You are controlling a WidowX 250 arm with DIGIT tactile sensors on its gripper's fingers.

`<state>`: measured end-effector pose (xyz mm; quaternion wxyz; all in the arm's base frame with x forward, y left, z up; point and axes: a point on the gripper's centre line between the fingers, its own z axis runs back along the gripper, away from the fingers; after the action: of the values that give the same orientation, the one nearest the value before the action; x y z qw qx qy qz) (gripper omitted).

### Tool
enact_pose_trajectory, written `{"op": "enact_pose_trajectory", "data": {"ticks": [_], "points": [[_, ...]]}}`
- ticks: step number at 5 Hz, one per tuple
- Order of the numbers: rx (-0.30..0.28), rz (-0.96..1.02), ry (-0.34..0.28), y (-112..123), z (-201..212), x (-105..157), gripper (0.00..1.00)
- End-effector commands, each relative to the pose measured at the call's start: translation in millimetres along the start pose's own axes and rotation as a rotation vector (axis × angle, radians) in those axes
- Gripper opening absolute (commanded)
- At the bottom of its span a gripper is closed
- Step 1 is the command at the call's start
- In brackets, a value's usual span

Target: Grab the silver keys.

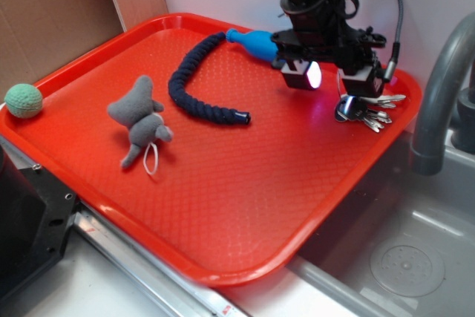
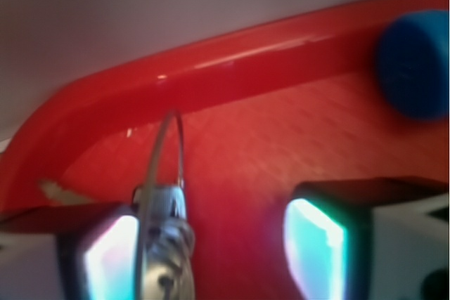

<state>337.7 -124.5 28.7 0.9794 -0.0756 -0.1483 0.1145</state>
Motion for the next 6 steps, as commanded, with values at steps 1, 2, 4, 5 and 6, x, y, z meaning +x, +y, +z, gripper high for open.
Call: {"op": "enact_pose_trajectory", "data": {"ticks": [1,2,4,5,6], "points": [[-0.02,-0.02,-0.04,-10,13,21,0.0],[-0.033,-0.043,-0.015,-11,27,17,0.0],[-0.083,0.024,0.01,39,150,-11,0.0],[-0.051,0.209,0.056,68,213,-25,0.0],[-0.094,0.252,0.137,77,249,-10,0.0]]}}
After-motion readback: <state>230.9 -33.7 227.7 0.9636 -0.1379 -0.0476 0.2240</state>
